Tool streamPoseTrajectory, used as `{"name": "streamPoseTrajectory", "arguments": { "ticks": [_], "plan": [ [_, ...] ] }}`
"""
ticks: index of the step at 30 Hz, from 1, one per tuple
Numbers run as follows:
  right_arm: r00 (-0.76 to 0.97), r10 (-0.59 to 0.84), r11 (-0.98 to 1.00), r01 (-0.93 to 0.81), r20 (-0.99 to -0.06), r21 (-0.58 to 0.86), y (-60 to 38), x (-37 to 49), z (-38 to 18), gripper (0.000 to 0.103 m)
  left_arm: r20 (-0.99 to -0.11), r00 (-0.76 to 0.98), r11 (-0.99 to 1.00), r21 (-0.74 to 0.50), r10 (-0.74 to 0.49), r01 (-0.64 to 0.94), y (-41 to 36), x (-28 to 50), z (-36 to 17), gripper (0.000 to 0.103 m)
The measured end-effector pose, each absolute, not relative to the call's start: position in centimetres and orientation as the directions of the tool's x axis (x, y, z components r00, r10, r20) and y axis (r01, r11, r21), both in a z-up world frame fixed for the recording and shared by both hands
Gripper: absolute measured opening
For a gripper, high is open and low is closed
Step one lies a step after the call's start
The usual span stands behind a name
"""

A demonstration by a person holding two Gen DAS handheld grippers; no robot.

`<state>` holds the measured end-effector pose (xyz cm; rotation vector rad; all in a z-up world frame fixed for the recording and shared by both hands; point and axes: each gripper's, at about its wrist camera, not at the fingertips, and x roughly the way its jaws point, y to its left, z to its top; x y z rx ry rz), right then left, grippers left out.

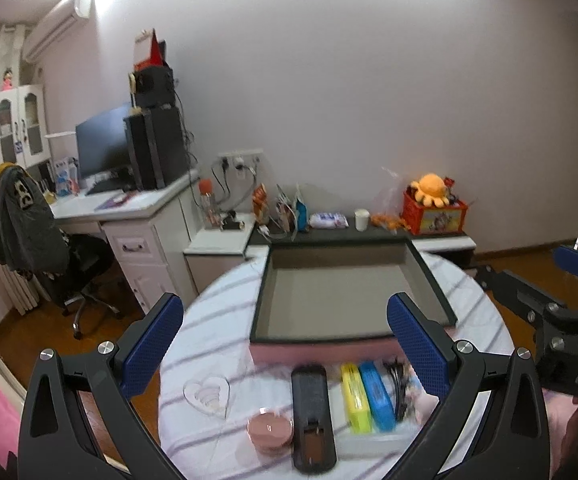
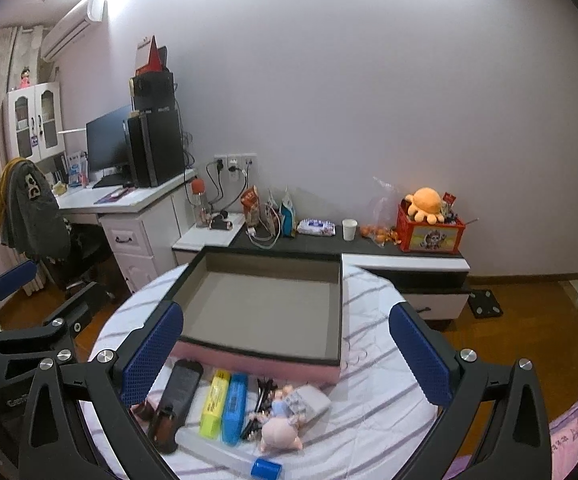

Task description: Organize rigid objects

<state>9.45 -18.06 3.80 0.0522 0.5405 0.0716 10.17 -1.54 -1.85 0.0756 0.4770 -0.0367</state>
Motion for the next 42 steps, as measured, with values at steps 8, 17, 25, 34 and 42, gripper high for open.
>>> {"name": "streamPoseTrajectory", "arguments": {
  "ticks": [8,17,25,34,42],
  "plan": [
    [0.807,0.088,0.995,-0.038,-0.583,0.097,-18.7,8.1,0.1,0.103,-0.532,0.847,0.998,0.063,0.009,0.03,0.5,8.9,-4.9,0.103],
    [0.754,0.082,0.993,-0.011,-0.651,0.113,-18.9,8.2,-3.1,0.103,-0.572,0.82,0.995,0.086,0.005,0.054,1.2,8.8,-6.9,0.103],
    [0.725,0.113,0.993,-0.051,-0.679,0.111,-17.0,9.1,-4.7,0.103,-0.617,0.787,0.995,0.088,0.022,0.041,3.1,9.0,-9.1,0.103],
    [0.703,0.134,0.991,-0.077,-0.699,0.112,-15.8,10.5,-6.3,0.103,-0.688,0.725,0.996,0.06,-0.008,0.067,2.8,10.8,-12.8,0.103],
    [0.686,0.135,0.991,-0.078,-0.715,0.112,-16.0,11.7,-7.2,0.103,-0.739,0.673,0.997,0.034,-0.025,0.074,2.8,12.8,-15.1,0.091]
  ]
}}
